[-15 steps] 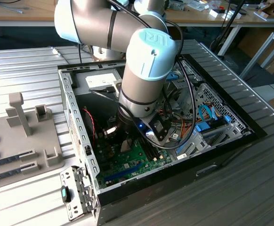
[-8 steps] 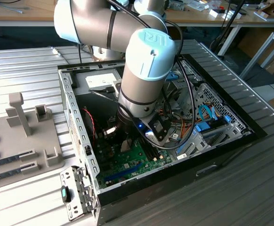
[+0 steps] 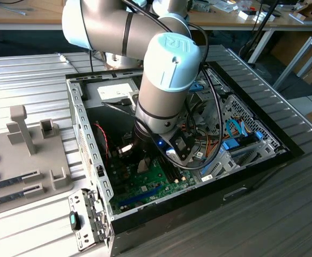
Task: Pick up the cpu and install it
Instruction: 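Place the cpu into insertion slot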
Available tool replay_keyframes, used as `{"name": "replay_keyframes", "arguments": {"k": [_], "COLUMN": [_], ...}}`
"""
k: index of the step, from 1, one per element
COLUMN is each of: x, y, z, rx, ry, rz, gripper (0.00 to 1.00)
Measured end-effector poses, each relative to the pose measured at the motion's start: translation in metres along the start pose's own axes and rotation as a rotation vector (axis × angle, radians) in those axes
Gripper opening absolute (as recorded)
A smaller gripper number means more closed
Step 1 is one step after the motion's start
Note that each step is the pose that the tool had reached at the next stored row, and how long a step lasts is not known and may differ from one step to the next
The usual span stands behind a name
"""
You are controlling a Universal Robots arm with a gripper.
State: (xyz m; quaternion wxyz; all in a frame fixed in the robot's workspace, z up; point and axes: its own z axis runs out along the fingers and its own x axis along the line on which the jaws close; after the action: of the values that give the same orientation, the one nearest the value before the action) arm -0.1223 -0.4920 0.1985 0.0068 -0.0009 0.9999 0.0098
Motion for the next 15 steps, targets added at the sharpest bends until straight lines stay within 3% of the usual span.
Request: {"name": "replay_keyframes", "arguments": {"k": [2, 5, 9, 15], "x": [0.0000, -0.0001, -0.0003, -0.0010], "y": [0.0000, 0.0000, 0.0004, 0.0014], "z": [0.0000, -0.0007, -0.0080, -0.0124], "rx": [0.0002, 0.0000, 0.0001, -0.0002], "ry": [-0.0002, -0.0002, -0.0002, -0.0001], "rz": [0.000, 0.000, 0.000, 0.000], "gripper": [0.53, 0.53, 0.53, 0.53]}}
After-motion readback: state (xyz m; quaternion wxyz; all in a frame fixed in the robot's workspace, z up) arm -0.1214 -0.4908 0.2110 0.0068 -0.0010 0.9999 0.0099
